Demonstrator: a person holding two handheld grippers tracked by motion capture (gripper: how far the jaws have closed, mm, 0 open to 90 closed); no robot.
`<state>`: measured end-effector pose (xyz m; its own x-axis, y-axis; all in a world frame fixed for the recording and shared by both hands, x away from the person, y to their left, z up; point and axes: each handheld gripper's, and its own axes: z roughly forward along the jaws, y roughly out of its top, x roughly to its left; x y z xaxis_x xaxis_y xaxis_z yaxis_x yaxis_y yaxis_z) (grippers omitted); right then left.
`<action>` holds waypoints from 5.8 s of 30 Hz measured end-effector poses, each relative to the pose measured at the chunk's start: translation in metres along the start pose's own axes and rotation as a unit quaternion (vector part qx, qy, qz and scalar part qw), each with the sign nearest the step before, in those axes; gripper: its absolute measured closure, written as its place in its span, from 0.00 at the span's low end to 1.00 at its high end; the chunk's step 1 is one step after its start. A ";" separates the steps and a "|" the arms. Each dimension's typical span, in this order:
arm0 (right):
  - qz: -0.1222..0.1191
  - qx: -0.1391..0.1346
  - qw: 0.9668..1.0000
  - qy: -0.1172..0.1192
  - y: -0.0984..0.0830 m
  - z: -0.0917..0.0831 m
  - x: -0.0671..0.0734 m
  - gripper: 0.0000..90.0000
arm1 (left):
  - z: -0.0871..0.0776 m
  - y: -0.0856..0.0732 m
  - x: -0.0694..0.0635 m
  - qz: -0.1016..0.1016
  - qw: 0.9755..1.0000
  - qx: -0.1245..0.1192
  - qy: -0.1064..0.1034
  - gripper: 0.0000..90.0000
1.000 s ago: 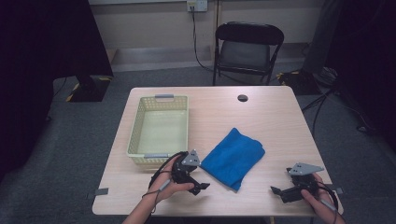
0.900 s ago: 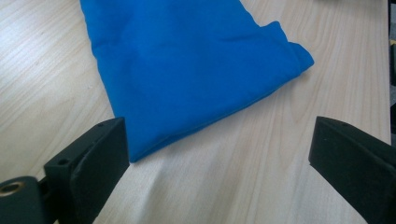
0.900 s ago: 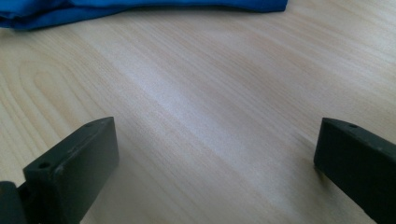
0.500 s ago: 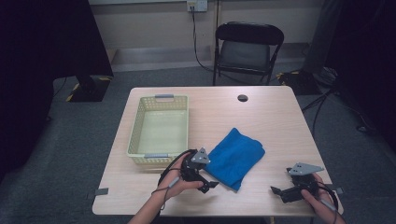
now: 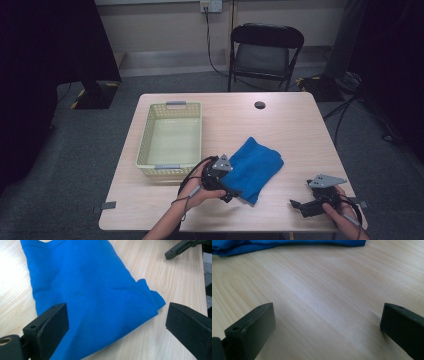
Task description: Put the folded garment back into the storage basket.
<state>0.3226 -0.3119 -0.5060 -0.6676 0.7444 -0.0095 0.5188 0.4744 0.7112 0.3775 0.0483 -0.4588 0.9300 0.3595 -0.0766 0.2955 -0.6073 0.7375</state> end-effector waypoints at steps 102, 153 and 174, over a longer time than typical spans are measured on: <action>0.000 0.000 1.000 0.000 0.000 0.000 0.000 0.00 | 0.072 0.030 0.026 -0.090 0.991 0.017 0.098 0.79; 0.000 0.000 1.000 0.000 0.000 0.000 0.000 0.00 | -0.038 0.071 0.034 -0.117 0.991 -0.051 0.026 0.85; 0.000 0.000 1.000 0.000 0.000 0.000 0.000 0.00 | -0.083 0.077 0.046 -0.127 0.989 -0.068 0.038 0.85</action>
<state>0.3226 -0.3119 -0.5060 -0.6678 0.7443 -0.0098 0.5186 0.4746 0.7112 0.4245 0.0767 -0.3499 0.8091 0.5435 -0.2235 0.4803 -0.3925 0.7844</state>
